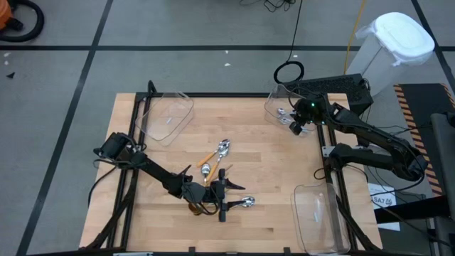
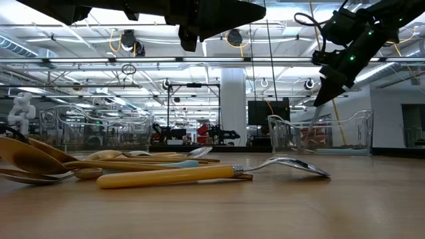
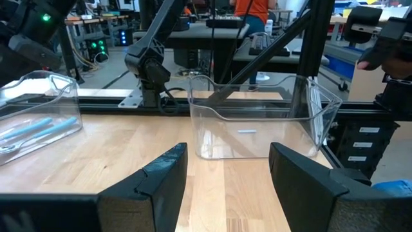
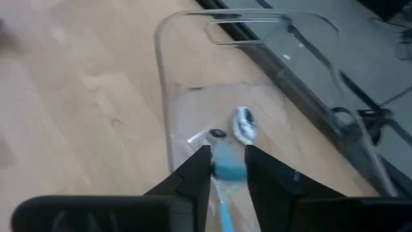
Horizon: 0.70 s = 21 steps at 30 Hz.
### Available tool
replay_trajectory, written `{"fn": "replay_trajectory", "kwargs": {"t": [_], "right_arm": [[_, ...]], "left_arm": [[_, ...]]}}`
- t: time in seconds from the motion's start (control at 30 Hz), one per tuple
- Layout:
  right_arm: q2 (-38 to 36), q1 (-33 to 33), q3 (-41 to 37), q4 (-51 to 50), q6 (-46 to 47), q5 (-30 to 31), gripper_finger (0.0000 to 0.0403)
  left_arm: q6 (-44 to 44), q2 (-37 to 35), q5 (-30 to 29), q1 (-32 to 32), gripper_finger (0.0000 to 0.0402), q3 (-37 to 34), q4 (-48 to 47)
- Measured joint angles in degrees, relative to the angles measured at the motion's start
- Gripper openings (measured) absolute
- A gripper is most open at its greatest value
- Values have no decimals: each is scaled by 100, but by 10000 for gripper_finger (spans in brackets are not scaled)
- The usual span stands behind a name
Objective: Sort silverware by color (type)
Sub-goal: Put the blue spoon into the top right transparent bin, then put the yellow spoon into the top left transparent bin
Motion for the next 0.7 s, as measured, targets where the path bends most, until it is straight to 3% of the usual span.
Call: {"fn": "replay_trajectory", "kwargs": {"t": [0.33, 0.7], "right_arm": [[-152, 28, 0, -58, 116, 101, 157], [-1433, 867, 187, -61, 1059, -1214, 159]], "left_arm": [[-18, 1, -1, 0, 218, 0, 2], [-76, 0, -6, 7, 218, 0, -428]]}}
